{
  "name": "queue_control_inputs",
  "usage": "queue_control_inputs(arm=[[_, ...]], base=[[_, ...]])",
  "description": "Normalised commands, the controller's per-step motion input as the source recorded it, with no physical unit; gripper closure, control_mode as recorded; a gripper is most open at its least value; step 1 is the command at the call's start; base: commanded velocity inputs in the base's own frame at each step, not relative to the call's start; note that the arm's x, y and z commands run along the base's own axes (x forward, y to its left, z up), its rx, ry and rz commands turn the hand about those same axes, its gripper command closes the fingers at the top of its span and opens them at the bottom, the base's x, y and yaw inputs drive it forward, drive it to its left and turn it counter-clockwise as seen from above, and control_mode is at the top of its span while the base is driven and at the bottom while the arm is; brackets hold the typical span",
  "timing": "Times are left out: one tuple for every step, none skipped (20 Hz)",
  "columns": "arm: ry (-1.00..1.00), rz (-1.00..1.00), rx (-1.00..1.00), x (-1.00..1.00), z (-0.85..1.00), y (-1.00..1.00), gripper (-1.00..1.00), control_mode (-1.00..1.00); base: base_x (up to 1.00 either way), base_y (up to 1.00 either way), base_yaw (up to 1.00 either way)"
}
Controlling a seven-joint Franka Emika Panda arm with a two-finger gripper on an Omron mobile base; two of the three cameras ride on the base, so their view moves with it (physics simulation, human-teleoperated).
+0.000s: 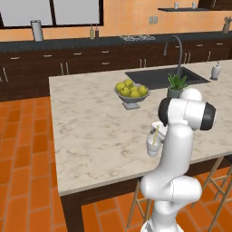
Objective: Take a straw from the drawer in front and place it inside the glass cup on the dining counter.
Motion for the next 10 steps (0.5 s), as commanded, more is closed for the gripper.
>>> queue_control_inputs(arm=[[-0.23, 0.00, 0.00, -0.04, 0.00, 0.00, -1.00, -1.00], [-0.26, 0.00, 0.00, 0.00, 0.00, 0.00, -1.00, -1.00], [-0.28, 0.00, -0.01, 0.00, 0.00, 0.00, -1.00, -1.00], [-0.28, 0.00, -0.01, 0.00, 0.00, 0.00, -1.00, -1.00], [-0.26, 0.00, -0.01, 0.00, 0.00, 0.00, -1.00, -1.00], [-0.26, 0.00, -0.02, 0.00, 0.00, 0.00, -1.00, -1.00], [-0.27, 0.00, -0.04, 0.06, 0.06, 0.00, -1.00, -1.00], [-0.29, 0.00, -0.05, 0.08, 0.11, 0.00, -1.00, -1.00], [-0.30, 0.00, -0.07, 0.10, 0.19, 0.00, -1.00, -1.00], [-0.30, 0.00, -0.09, 0.13, 0.27, 0.00, -1.00, -1.00]], base=[[0.00, 0.00, 0.00], [0.00, 0.00, 0.00], [0.00, 0.00, 0.00], [0.00, 0.00, 0.00], [0.00, 0.00, 0.00], [0.00, 0.00, 0.00], [0.00, 0.00, 0.00], [0.00, 0.00, 0.00], [0.00, 0.00, 0.00], [0.00, 0.00, 0.00]])
